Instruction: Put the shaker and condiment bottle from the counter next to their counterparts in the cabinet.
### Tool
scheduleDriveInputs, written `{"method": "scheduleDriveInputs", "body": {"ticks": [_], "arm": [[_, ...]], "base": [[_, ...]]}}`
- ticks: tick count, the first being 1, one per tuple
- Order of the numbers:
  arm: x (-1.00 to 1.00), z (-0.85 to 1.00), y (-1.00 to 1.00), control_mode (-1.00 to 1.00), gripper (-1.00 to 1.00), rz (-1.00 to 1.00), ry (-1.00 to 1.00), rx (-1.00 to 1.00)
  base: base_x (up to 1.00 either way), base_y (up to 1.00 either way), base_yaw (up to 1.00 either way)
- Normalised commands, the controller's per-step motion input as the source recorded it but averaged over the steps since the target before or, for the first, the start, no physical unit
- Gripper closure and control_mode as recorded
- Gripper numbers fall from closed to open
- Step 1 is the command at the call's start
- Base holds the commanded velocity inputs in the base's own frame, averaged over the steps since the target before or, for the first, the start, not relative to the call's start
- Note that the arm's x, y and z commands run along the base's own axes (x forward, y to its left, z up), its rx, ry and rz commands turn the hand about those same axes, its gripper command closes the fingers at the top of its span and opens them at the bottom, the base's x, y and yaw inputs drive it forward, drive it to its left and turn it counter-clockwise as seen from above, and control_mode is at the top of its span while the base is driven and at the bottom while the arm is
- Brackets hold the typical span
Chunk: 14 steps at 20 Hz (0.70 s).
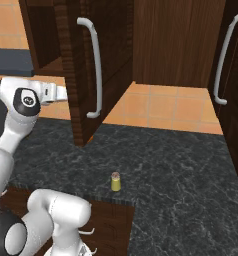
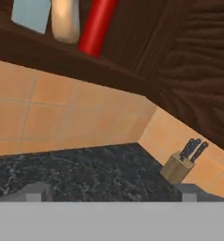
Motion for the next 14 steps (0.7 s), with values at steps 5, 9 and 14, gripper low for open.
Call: {"method": "scheduleDriveInputs", "body": {"ticks": [5,9,14], "arm": [[-0.60,-0.90,-0.04,-1.00,-1.00,-0.12,0.12,0.04],[-0.37,-0.43,0.00,-1.00,-1.00,-0.10,0.02,0.05],[-0.61,-1.00,-0.16,-1.00,-1.00,-0.32,-0.05,0.00]], "base": [[0.00,0.00,0.00],[0.00,0.00,0.00],[0.00,0.00,0.00]]}}
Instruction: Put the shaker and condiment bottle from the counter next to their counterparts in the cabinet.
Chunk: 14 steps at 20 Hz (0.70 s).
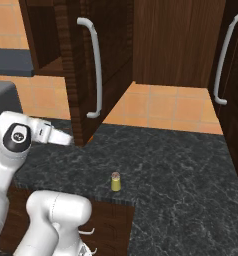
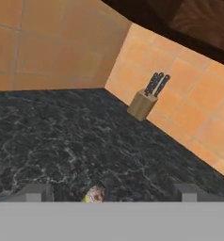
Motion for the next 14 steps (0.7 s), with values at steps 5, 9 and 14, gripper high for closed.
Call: {"method": "scheduleDriveInputs", "body": {"ticks": [5,9,14], "arm": [[-0.17,-0.78,-0.13,-1.00,-1.00,-0.37,-0.15,0.00],[-0.01,-0.62,-0.09,-1.00,-1.00,-0.03,-0.28,0.00],[-0.17,-1.00,-0.57,-1.00,-1.00,-0.17,-0.47,-0.08]], "base": [[0.00,0.00,0.00],[0.00,0.00,0.00],[0.00,0.00,0.00]]}}
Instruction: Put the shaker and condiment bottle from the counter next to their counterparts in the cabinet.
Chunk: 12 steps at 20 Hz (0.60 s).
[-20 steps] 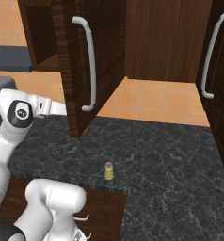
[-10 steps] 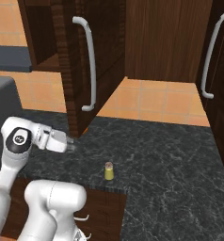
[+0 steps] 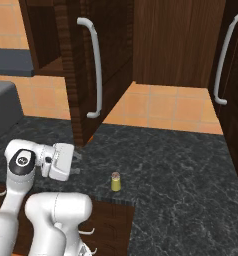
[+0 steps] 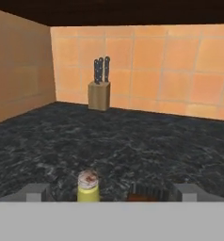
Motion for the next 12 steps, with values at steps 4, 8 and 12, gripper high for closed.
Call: {"method": "scheduleDriveInputs", "body": {"ticks": [4,8,12], "arm": [[0.00,-0.29,-0.45,-1.00,-1.00,-0.18,-0.03,-0.02],[0.00,-0.32,-0.38,-1.00,-1.00,0.00,0.04,0.00],[-0.05,-0.76,-0.97,-1.00,-1.00,0.00,0.13,0.00]], "base": [[0.00,0.00,0.00],[0.00,0.00,0.00],[0.00,0.00,0.00]]}}
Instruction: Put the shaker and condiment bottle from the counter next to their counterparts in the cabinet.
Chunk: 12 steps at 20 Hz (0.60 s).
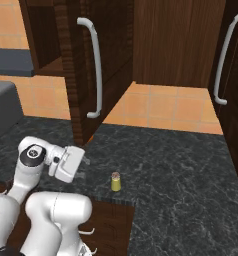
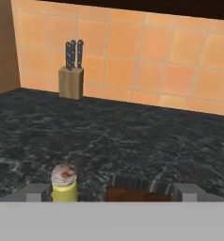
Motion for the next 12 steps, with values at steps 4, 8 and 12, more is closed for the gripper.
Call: {"method": "scheduleDriveInputs", "body": {"ticks": [4,8,12], "arm": [[-0.13,-0.87,-1.00,-1.00,-1.00,0.00,0.12,0.00],[-0.39,-0.84,-1.00,-1.00,-1.00,0.00,0.05,-0.02],[-0.50,-0.52,-0.86,-1.00,-1.00,0.00,0.00,0.02]], "base": [[0.00,0.00,0.00],[0.00,0.00,0.00],[0.00,0.00,0.00]]}}
